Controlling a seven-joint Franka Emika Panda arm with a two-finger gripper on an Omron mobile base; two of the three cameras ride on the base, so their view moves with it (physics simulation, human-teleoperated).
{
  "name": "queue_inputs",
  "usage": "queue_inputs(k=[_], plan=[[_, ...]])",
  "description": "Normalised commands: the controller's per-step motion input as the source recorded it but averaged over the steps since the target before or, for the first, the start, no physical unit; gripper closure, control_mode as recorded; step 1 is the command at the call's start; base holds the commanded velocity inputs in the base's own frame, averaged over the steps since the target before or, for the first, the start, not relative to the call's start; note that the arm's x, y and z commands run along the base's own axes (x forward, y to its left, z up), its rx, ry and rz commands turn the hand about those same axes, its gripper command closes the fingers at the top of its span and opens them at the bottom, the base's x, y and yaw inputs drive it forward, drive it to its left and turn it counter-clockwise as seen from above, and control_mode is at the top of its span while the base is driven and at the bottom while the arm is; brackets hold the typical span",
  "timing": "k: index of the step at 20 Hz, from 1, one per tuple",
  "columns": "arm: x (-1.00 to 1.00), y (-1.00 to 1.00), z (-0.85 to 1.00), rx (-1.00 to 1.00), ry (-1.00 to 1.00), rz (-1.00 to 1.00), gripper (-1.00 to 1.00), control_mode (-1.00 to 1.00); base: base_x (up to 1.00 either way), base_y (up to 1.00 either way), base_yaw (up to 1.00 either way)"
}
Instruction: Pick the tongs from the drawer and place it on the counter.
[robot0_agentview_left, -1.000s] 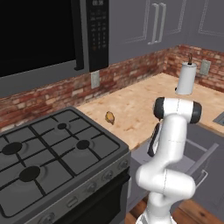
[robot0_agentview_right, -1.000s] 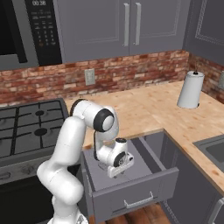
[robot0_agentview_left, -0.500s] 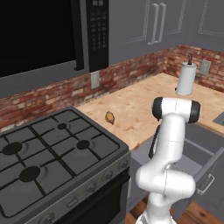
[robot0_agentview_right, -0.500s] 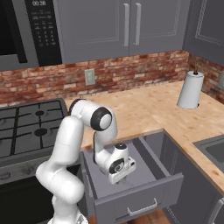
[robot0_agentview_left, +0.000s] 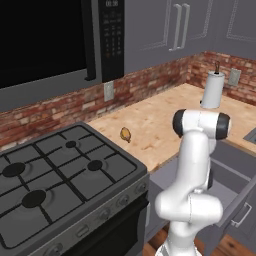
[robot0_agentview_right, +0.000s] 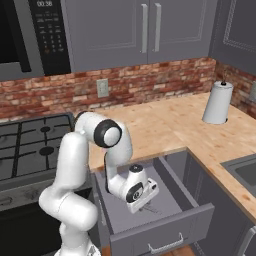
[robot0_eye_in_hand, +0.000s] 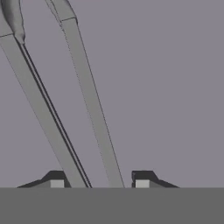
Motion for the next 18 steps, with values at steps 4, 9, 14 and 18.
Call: queue_inputs(k=[4, 9, 14, 18], plan=[[0.01, -0.39, 0.98, 0.00, 0.00, 0.00, 1.00, -1.00, 0.00, 0.00, 0.00], [0.00, -0.38, 1.00, 0.06, 0.00, 0.00, 1.00, -1.00, 0.00, 0.00, 0.00], [0.00, -0.30, 1.00, 0.09, 0.00, 0.03, 1.00, -1.00, 0.00, 0.00, 0.00], [0.00, -0.15, 1.00, 0.16, 0.00, 0.06, 1.00, -1.00, 0.00, 0.00, 0.00]])
